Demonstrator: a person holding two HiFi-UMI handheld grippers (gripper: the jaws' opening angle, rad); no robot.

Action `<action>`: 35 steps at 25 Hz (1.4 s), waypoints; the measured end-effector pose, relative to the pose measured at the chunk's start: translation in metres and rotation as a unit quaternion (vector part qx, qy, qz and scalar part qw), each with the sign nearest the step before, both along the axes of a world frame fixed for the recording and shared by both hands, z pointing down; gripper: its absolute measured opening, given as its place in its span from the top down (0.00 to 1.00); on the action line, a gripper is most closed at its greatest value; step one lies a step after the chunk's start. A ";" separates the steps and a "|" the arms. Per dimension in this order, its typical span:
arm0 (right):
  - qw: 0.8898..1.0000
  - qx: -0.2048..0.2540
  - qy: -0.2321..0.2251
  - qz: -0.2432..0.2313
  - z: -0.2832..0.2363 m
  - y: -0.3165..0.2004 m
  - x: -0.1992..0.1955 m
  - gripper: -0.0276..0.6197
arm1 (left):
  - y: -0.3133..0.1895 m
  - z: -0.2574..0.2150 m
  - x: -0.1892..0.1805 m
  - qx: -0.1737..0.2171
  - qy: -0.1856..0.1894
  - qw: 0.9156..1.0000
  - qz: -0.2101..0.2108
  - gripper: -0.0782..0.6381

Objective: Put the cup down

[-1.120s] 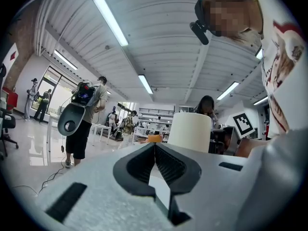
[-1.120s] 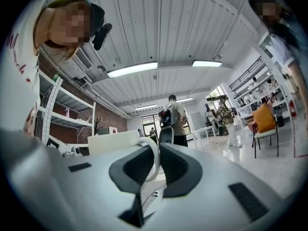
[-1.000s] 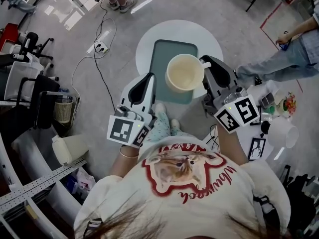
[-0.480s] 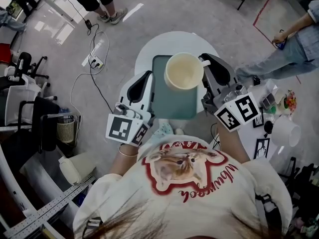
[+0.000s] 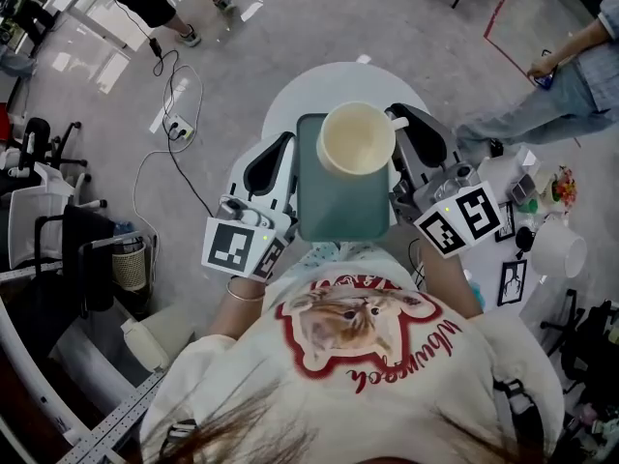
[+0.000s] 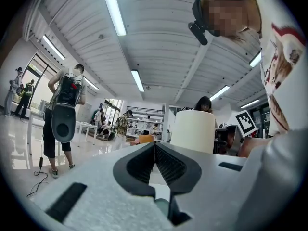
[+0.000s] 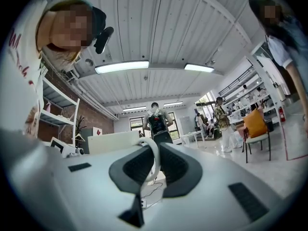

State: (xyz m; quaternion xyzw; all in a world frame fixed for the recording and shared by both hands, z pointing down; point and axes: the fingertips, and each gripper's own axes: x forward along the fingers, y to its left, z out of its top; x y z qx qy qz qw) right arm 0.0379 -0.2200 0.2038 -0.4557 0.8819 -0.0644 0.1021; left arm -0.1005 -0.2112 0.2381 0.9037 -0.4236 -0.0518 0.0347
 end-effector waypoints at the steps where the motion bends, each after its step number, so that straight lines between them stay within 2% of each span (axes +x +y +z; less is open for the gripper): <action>1: 1.000 -0.001 -0.001 0.000 0.000 0.000 0.001 0.88 | -0.001 0.000 0.001 -0.001 0.002 1.000 -0.001 0.87; 10: 1.000 0.001 0.006 -0.013 0.002 -0.015 0.011 0.88 | -0.015 0.000 0.008 0.002 0.006 1.000 -0.027 0.87; 35: 0.999 -0.025 -0.003 -0.028 0.047 -0.038 0.010 0.88 | -0.016 0.050 0.001 -0.044 0.005 0.997 -0.067 0.87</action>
